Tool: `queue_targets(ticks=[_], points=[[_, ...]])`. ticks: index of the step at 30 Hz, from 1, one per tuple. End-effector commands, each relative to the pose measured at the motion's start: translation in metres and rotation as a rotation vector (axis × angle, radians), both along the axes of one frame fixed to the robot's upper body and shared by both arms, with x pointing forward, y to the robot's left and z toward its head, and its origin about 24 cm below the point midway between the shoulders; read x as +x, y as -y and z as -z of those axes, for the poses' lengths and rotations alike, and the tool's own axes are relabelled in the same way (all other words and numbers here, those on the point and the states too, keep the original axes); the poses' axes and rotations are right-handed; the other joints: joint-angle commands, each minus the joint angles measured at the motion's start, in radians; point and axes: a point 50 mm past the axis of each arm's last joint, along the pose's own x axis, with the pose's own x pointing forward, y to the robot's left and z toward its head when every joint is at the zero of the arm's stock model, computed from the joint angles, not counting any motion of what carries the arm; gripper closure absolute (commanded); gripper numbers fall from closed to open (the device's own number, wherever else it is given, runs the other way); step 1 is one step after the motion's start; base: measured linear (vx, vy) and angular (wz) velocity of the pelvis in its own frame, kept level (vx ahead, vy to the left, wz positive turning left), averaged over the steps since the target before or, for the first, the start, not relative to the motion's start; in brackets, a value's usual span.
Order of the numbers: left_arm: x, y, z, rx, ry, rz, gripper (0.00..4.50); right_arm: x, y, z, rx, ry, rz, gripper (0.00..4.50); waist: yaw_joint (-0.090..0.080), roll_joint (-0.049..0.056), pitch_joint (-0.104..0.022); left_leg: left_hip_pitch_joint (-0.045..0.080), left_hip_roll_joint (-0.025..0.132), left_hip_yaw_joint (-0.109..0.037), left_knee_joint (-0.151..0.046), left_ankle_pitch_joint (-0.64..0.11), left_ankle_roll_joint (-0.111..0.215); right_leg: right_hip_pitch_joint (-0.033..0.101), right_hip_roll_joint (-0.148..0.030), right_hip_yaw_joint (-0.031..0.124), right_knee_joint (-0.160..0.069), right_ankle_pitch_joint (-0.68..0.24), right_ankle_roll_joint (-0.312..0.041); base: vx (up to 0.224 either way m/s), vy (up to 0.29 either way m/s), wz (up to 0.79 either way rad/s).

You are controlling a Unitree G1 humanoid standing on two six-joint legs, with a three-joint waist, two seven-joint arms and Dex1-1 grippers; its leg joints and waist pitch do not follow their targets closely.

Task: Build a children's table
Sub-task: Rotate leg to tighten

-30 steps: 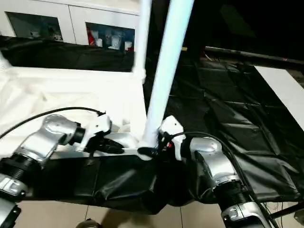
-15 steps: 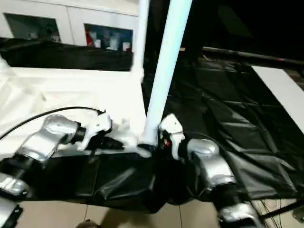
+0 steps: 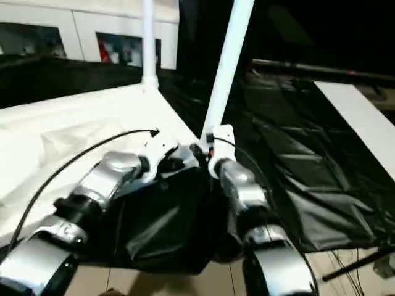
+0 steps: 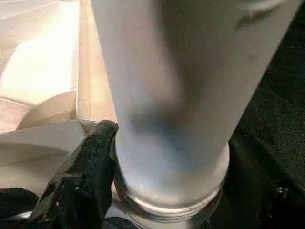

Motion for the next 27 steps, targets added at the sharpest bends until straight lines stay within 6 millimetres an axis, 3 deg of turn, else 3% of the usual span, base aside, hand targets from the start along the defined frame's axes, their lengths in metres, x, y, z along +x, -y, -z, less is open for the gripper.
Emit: queue_targets(ticks=[1, 3, 8, 11, 14, 16, 17, 22, 27], points=[[0.004, -0.002, -0.003, 0.003, 0.026, -0.037, 4.50, -0.010, -0.010, 0.010, 0.077, -0.042, -0.116, 1.06, 0.003, 0.009, -0.066, 0.011, 0.032, -0.007, -0.064, -0.198, -0.004, 0.043, -0.078, 0.059, -0.079, -0.124, -0.165, 0.000, 0.000, 0.00], [0.005, -0.004, -0.005, 0.005, 0.035, -0.033, 4.50, -0.011, -0.010, 0.009, 0.030, -0.012, -0.177, 0.95, 0.005, 0.009, -0.067, 0.009, 0.031, -0.006, -0.063, -0.179, 0.008, 0.045, -0.077, 0.059, -0.076, -0.089, -0.175, 0.000, 0.000, 0.00], [0.001, -0.011, -0.007, -0.001, 0.025, 0.050, 4.50, -0.017, -0.001, 0.004, -0.044, 0.053, -0.349, 0.60, 0.002, 0.009, -0.065, 0.007, 0.030, -0.006, -0.062, -0.184, 0.017, 0.047, -0.079, 0.058, -0.081, -0.118, -0.180, 0.000, 0.000, 0.00], [-0.005, -0.021, -0.008, 0.000, 0.025, 0.170, 4.50, -0.025, 0.021, 0.000, -0.066, 0.089, -0.464, 0.60, 0.008, 0.006, -0.064, 0.007, 0.032, -0.007, -0.061, -0.176, 0.035, 0.049, -0.078, 0.058, -0.083, -0.113, -0.178, 0.000, 0.000, 0.00], [-0.008, -0.023, -0.010, -0.018, 0.036, 0.239, 4.50, -0.027, 0.030, -0.002, -0.083, 0.103, -0.488, 0.60, 0.007, 0.007, -0.064, 0.008, 0.033, -0.007, -0.062, -0.184, 0.037, 0.045, -0.078, 0.058, -0.082, -0.121, -0.185, 0.000, 0.000, 0.00], [-0.024, -0.030, -0.012, -0.035, -0.020, 0.433, 4.50, -0.032, 0.042, -0.009, -0.061, 0.128, -0.537, 0.60, 0.009, 0.010, -0.064, 0.011, 0.037, -0.008, -0.064, -0.192, 0.031, 0.043, -0.080, 0.058, -0.080, -0.124, -0.194, 0.000, 0.000, 0.00], [-0.026, -0.031, -0.012, -0.037, -0.031, 0.448, 4.50, -0.033, 0.043, -0.010, -0.058, 0.130, -0.543, 0.60, 0.014, 0.016, -0.063, 0.015, 0.040, -0.007, -0.066, -0.198, 0.028, 0.041, -0.080, 0.059, -0.079, -0.116, -0.201, 0.000, 0.000, 0.00], [-0.035, -0.043, -0.012, -0.014, -0.111, 0.534, 4.50, -0.044, 0.042, -0.014, -0.028, 0.123, -0.657, 0.60, 0.026, 0.020, -0.061, 0.022, 0.040, -0.005, -0.068, -0.222, 0.018, 0.036, -0.077, 0.059, -0.078, -0.116, -0.212, 0.000, 0.000, 0.00], [-0.035, -0.052, -0.014, -0.003, -0.117, 0.541, 4.50, -0.055, 0.036, -0.008, -0.049, 0.095, -0.750, 0.60, 0.030, 0.012, -0.061, 0.015, 0.037, -0.004, -0.068, -0.222, 0.008, 0.040, -0.081, 0.060, -0.080, -0.136, -0.195, 0.000, 0.000, 0.00]])
